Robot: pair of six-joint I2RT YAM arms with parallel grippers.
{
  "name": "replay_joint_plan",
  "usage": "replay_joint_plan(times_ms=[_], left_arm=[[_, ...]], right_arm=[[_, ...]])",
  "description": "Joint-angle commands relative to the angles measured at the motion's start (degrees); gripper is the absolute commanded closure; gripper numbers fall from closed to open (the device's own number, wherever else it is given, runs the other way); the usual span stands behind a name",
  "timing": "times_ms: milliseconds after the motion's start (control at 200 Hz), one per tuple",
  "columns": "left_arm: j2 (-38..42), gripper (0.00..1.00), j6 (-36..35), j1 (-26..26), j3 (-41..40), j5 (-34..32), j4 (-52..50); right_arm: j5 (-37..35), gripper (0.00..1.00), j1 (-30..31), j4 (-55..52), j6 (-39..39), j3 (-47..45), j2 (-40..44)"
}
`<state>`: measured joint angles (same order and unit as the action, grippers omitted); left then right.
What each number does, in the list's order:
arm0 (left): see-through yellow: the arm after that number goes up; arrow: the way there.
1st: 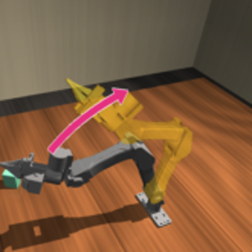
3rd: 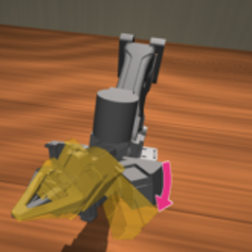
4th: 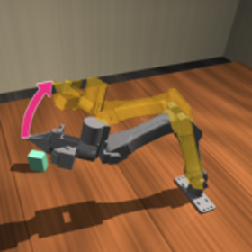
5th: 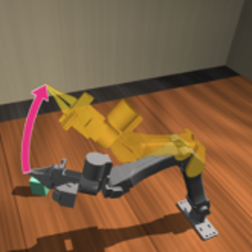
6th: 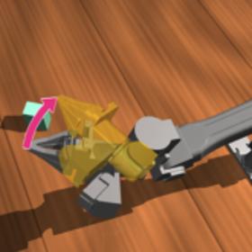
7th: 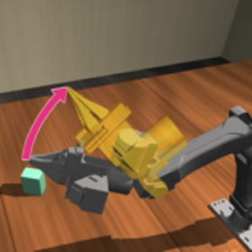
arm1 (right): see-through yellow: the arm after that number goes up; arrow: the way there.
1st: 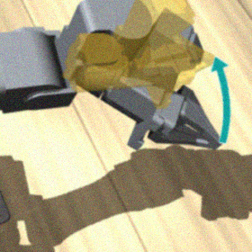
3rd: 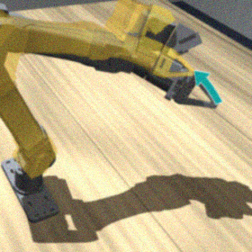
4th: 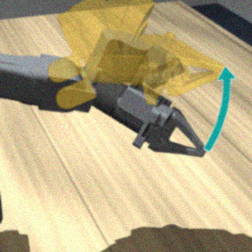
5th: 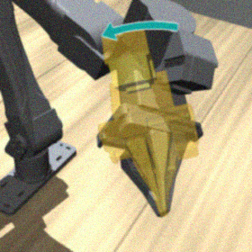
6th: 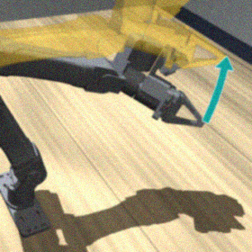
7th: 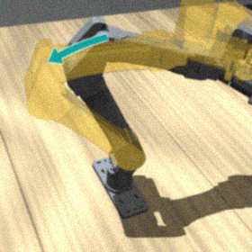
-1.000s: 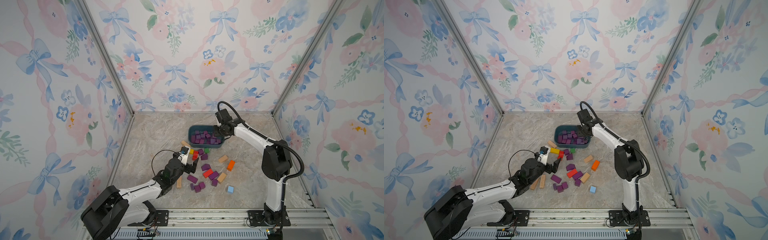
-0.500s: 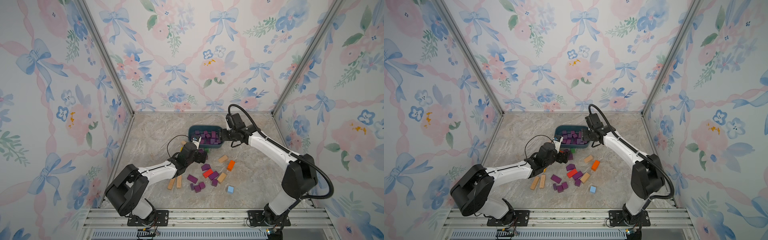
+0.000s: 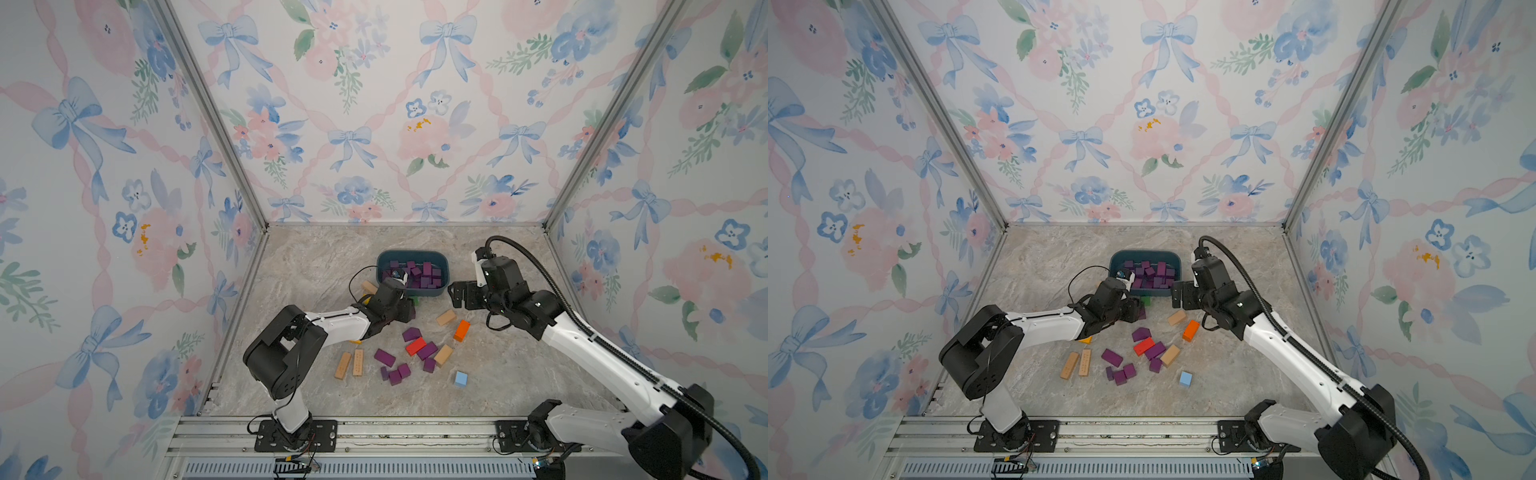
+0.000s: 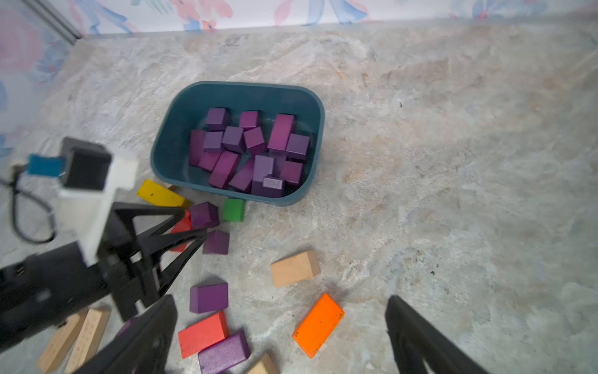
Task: Pick purple bricks into the storage bin
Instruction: Pick up the building block from the center of the board.
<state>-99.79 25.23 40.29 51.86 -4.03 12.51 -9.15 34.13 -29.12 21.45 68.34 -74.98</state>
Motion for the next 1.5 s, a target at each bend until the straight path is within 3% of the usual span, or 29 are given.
replay_joint_plan(times_ms=[0, 250, 730, 1085, 1495], left_arm=[[-2.2, 0.43, 4.2, -0.3, 2.1, 0.7, -0.6], [-4.7, 0.52, 10.9, -0.8, 3.7, -1.3, -2.7], [-2.8, 0.48, 9.8, 0.4, 4.5, -6.8, -9.1], [-2.4, 0.48, 9.9, 0.5, 3.6, -6.4, -11.8], [-7.8, 0.48, 10.7, 0.6, 6.5, -7.3, -11.6]], right_arm=[[0.8, 0.01, 0.5, -1.0, 0.6, -2.6, 4.1], [-0.8, 0.01, -2.0, -2.9, 1.3, -6.9, 10.6], [-0.9, 0.0, -3.7, -3.1, 1.0, -8.7, 10.6], [-0.8, 0.0, -4.2, -2.9, 1.2, -9.2, 9.7], [-1.1, 0.0, -4.6, -3.6, 1.1, -9.4, 9.9]])
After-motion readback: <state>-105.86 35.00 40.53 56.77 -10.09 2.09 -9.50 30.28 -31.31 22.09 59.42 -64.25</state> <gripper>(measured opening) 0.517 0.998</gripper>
